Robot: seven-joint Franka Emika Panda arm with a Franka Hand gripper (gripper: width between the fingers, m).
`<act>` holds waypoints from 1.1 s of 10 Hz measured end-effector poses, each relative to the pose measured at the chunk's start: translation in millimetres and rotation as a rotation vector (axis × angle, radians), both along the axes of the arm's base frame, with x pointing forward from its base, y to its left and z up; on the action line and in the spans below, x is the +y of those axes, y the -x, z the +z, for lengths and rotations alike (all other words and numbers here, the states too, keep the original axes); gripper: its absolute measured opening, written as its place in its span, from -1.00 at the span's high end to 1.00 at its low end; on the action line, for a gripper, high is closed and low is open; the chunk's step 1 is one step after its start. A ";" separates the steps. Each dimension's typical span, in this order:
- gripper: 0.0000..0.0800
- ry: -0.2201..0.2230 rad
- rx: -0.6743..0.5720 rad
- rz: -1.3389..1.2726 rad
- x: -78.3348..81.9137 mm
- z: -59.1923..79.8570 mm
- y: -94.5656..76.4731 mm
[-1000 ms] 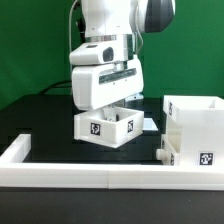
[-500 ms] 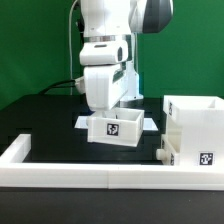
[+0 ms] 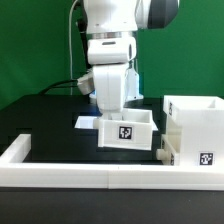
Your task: Assemble drawer
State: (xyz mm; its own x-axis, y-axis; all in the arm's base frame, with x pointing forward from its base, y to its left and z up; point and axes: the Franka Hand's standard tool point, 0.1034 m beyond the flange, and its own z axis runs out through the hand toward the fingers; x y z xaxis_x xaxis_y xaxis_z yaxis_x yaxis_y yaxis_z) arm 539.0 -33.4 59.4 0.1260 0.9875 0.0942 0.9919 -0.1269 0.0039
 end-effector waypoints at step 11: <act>0.90 0.010 0.022 0.112 11.6 -1.9 -8.8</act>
Offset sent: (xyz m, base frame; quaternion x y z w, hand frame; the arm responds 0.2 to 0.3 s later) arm -0.0022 0.0024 -0.0047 -0.0393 0.0206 -0.0902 0.9949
